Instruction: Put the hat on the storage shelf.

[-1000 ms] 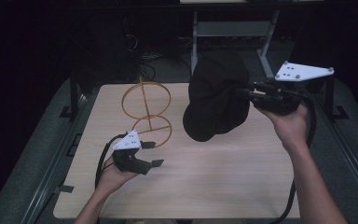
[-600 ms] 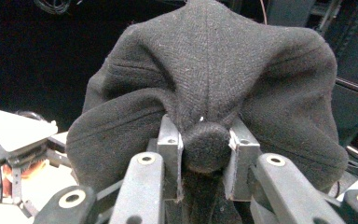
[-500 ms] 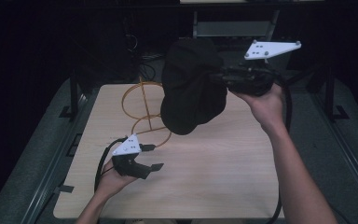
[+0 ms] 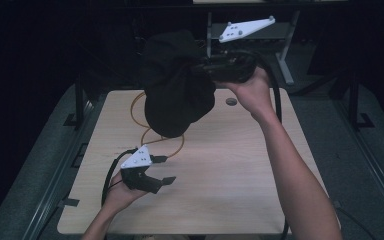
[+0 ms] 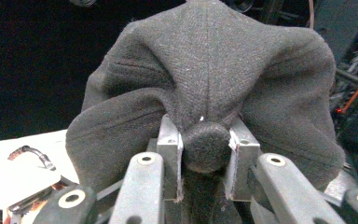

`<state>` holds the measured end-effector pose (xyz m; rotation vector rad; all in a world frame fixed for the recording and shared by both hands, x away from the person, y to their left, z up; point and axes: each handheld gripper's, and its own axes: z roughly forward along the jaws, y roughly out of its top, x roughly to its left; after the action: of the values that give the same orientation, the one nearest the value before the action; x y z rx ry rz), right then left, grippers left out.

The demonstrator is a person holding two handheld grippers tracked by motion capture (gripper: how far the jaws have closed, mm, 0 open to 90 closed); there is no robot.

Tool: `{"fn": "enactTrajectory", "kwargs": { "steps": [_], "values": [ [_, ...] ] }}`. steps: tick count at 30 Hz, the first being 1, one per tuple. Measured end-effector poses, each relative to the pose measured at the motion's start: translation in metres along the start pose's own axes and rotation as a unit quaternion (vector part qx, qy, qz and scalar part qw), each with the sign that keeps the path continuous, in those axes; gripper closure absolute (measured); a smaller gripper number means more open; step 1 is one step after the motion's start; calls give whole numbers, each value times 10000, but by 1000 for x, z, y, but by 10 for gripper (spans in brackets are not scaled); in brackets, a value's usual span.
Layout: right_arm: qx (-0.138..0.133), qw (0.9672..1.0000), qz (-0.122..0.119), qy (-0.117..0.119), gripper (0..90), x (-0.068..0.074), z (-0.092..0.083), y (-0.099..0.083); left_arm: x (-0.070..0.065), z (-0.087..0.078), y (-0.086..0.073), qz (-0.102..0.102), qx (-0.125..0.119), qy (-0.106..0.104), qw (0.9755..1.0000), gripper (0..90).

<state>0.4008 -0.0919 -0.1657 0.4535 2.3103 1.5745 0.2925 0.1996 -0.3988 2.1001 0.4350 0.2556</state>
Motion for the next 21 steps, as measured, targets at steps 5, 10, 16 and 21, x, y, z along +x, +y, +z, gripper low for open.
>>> {"fn": "enactTrajectory", "kwargs": {
  "steps": [5,10,16,21],
  "values": [
    [168,9997,31,159,717,-3,19,8,0,0,0,8,-39,-7,10000,257],
    [367,9989,59,284,716,-7,45,17,0,0,0,38,-36,-17,10000,258],
    [673,9970,136,347,715,-11,71,25,0,-1,1,74,-56,-39,9999,257],
    [838,9951,322,410,713,-18,95,25,-6,3,3,114,-42,-112,9999,257]
  ]
}}
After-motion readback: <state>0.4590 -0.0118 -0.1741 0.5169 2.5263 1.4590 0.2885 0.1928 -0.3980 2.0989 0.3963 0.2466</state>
